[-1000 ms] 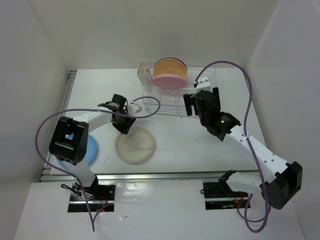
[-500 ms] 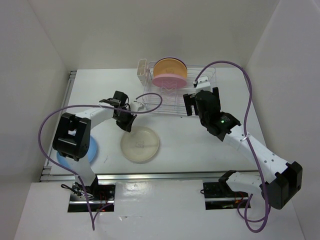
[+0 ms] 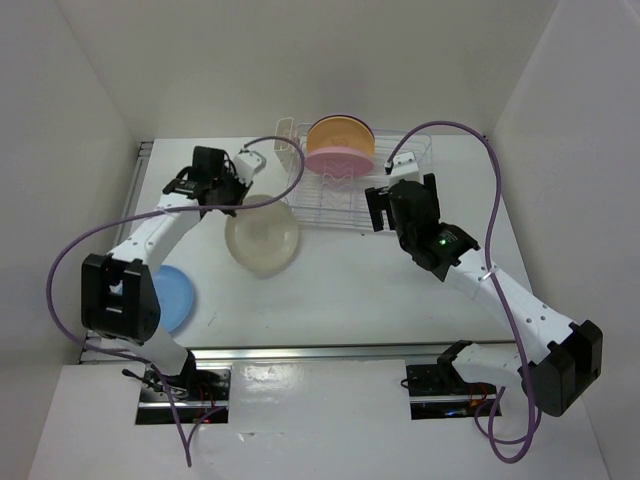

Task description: Load the plates into the dish rack

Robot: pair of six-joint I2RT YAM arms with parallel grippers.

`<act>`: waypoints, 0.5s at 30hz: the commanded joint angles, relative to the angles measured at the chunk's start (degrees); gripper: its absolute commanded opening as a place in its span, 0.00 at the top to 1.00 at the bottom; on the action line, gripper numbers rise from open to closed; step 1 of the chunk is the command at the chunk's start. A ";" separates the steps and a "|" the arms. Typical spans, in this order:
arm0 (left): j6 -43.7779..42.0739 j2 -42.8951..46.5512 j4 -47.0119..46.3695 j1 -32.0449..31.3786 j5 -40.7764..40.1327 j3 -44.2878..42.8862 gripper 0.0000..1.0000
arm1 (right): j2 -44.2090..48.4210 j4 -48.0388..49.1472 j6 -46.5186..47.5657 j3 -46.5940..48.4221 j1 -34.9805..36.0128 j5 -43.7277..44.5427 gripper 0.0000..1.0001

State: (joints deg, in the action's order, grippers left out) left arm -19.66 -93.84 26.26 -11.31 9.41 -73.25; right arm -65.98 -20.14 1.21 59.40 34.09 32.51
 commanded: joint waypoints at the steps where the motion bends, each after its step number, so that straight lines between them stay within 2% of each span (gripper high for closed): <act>1: -0.91 6.90 -10.06 0.50 -1.06 -3.21 1.00 | -0.12 2.91 0.02 0.11 -0.34 0.36 0.00; 5: -5.03 13.94 -29.98 1.02 4.55 -0.40 1.00 | -0.12 2.91 0.02 0.11 -0.34 0.36 0.00; 7: -5.74 13.43 -30.83 1.03 9.02 -3.72 1.00 | -0.12 2.91 0.02 0.11 -0.34 0.36 0.00; 9: -8.02 9.85 -25.16 1.03 11.50 -11.86 1.00 | -0.12 2.39 0.02 0.63 -0.34 1.06 0.00; 11: -9.25 7.63 -22.32 1.03 13.96 -16.46 1.00 | -0.12 1.87 0.02 0.63 -0.34 1.58 0.00; 12: -9.26 6.93 -22.31 1.03 14.67 -18.31 1.00 | -0.12 1.86 0.02 0.63 -0.34 1.59 0.00; 15: -8.65 6.39 -29.75 1.03 16.17 -17.28 1.00 | -0.12 1.86 0.02 0.63 -0.34 2.11 0.00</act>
State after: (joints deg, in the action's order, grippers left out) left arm -27.22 -86.46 2.81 -10.48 19.97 -89.80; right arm -66.26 -20.14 1.19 59.40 34.09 32.75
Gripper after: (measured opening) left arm 0.054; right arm 1.000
